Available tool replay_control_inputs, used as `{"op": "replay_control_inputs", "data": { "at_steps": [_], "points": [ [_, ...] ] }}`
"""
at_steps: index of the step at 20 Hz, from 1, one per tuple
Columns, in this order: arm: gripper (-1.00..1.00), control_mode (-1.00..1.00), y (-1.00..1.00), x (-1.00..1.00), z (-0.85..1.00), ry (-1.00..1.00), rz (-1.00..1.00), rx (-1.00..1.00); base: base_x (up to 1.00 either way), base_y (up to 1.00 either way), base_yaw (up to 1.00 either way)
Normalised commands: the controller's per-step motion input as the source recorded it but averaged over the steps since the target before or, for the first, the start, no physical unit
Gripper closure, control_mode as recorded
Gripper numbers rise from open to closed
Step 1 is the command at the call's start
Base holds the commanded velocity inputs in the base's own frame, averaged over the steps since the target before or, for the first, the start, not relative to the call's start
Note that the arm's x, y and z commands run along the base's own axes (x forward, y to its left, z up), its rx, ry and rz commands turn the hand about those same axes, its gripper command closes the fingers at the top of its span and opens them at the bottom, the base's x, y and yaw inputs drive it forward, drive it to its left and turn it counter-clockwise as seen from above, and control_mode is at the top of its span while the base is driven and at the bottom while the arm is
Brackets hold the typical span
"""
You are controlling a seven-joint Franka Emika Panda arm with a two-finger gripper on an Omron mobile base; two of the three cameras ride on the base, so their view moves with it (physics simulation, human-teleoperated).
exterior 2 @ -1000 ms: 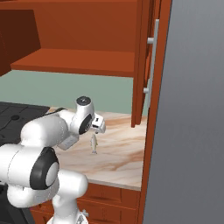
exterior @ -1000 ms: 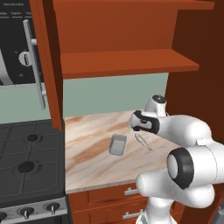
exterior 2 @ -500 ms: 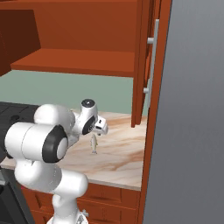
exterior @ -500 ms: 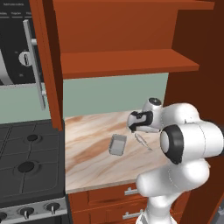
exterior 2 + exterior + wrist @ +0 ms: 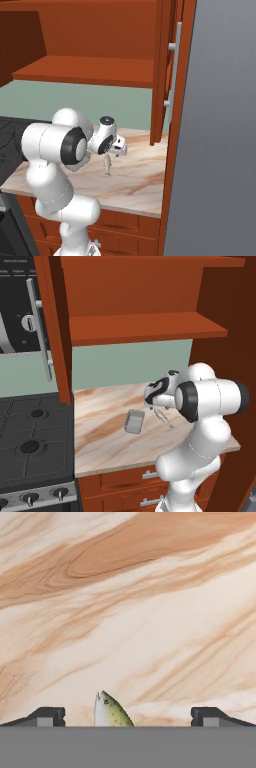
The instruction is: Retrieve the tupperware from the cabinet, then place the raw meat into the tupperware to avoid contamination.
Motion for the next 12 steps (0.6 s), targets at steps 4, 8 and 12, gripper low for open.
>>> {"op": "replay_control_inputs", "data": {
  "at_steps": [4, 8, 12],
  "points": [
    [-1.0, -1.0, 0.0, 0.09, -0.26, 0.01, 0.02, 0.0, 0.0, 0.0, 0.0],
    [-1.0, -1.0, 0.0, 0.0, -0.21, 0.0, 0.02, 0.0, 0.0, 0.0, 0.0],
    [-1.0, -1.0, 0.0, 0.0, -0.2, 0.0, 0.01, 0.0, 0.0, 0.0, 0.0]
  ]
}}
